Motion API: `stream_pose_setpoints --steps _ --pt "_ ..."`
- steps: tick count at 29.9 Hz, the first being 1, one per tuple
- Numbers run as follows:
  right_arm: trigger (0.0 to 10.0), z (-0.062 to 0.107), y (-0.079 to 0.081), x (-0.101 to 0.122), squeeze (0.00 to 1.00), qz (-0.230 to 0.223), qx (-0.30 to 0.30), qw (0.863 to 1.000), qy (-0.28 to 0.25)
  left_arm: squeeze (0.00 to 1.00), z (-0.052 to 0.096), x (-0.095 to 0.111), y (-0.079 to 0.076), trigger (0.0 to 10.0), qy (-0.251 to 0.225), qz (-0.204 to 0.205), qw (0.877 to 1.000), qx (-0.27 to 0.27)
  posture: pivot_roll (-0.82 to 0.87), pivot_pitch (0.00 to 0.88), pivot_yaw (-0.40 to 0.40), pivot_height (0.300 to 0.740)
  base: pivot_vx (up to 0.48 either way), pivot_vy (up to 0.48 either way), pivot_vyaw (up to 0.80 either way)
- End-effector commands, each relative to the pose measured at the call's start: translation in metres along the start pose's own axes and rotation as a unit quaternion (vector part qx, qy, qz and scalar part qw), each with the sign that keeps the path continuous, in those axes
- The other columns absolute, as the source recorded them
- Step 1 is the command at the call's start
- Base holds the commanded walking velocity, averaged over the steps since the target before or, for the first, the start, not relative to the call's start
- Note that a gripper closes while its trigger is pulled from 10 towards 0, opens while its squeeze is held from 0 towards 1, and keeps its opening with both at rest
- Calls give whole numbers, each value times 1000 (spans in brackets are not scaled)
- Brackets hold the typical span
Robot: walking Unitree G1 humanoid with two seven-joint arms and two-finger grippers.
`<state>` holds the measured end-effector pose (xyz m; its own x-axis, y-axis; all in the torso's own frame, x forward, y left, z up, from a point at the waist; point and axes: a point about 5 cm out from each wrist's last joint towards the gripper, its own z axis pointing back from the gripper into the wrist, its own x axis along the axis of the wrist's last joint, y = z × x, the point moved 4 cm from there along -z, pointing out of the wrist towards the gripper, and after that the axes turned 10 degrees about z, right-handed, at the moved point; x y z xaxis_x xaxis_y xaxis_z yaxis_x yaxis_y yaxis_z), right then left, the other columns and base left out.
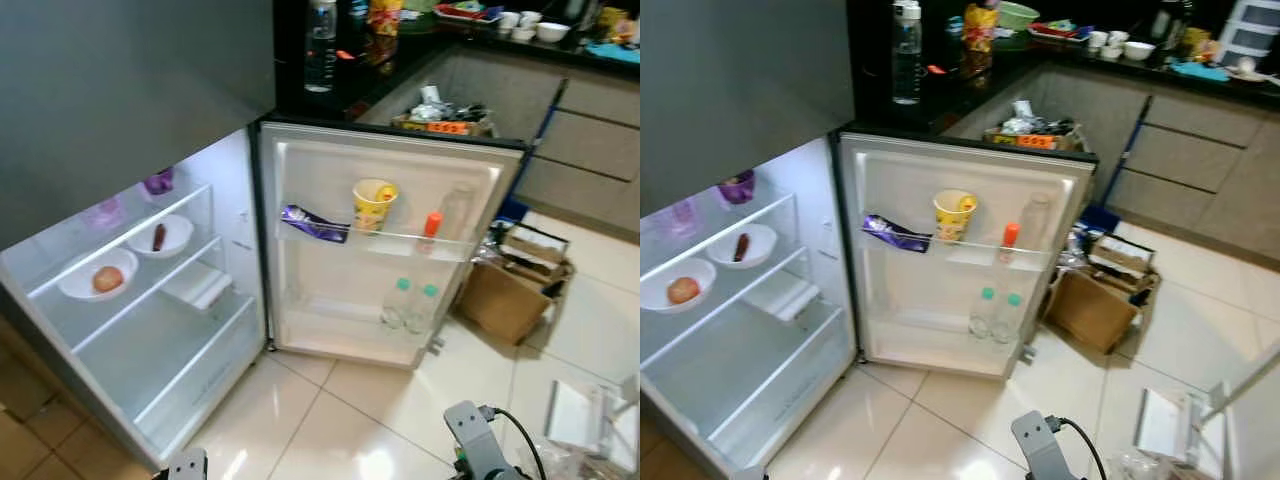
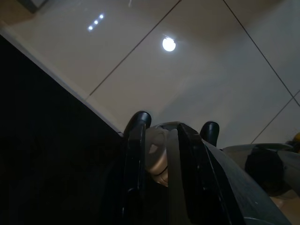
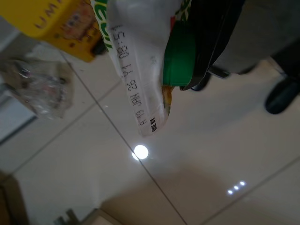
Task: Restocking fridge
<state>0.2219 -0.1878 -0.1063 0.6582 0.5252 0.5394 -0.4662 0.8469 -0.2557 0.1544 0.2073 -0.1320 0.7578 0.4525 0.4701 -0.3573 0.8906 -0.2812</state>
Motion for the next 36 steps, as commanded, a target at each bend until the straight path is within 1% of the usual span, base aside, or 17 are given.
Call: stream_pose_setpoints --steps 1,3,4,6,7,8,10,14,18,25,30,36 --pt "10000 1 -3 -7 0 -10 -8 1000 11 0 -1 2 -1 10000 3 -12 1000 -2 44 0 -69 740 0 0 0" --pt "10000 1 4 -8 0 -18 -5 1000 12 0 -4 10 -11 10000 -6 -18 1000 -17 35 0 -53 740 0 0 0" --pt "10000 1 4 -8 0 -18 -5 1000 12 0 -4 10 -11 10000 -6 -18 1000 -17 35 0 -53 740 0 0 0" --pt "10000 2 8 -12 0 -22 -3 1000 17 0 -6 15 -22 10000 -11 -19 999 -37 24 0 -44 740 0 0 0" --pt "10000 2 8 -12 0 -22 -3 1000 17 0 -6 15 -22 10000 -11 -19 999 -37 24 0 -44 740 0 0 0" --pt "10000 4 9 -20 0 -22 -3 999 27 0 -8 17 -32 10000 -12 -23 998 -57 7 0 -41 740 0 0 0" --pt "10000 6 8 -28 0 -23 -3 999 36 0 -10 18 -38 10000 -13 -22 997 -66 -1 0 -44 740 141 0 0" --pt "10000 10 4 -41 0 -23 -7 998 52 0 -11 18 -41 10000 -13 -19 998 -65 -12 0 -42 740 304 0 0" --pt "10000 13 0 -50 0 -29 -14 998 62 0 -10 10 -40 10000 1 -24 998 -66 -31 0 -33 740 348 0 0" --pt "10000 15 0 -54 0 -38 -17 997 64 0 -9 5 -41 10000 11 -35 997 -71 -36 0 -27 740 361 0 0" --pt "10000 16 3 -58 0 -40 -14 997 69 0 -9 6 -41 10000 12 -40 996 -73 -36 0 -26 740 364 0 0" --pt "10000 17 2 -60 0 -45 -18 996 72 0 -9 7 -42 10000 13 -45 996 -76 -40 0 -22 740 364 0 0"
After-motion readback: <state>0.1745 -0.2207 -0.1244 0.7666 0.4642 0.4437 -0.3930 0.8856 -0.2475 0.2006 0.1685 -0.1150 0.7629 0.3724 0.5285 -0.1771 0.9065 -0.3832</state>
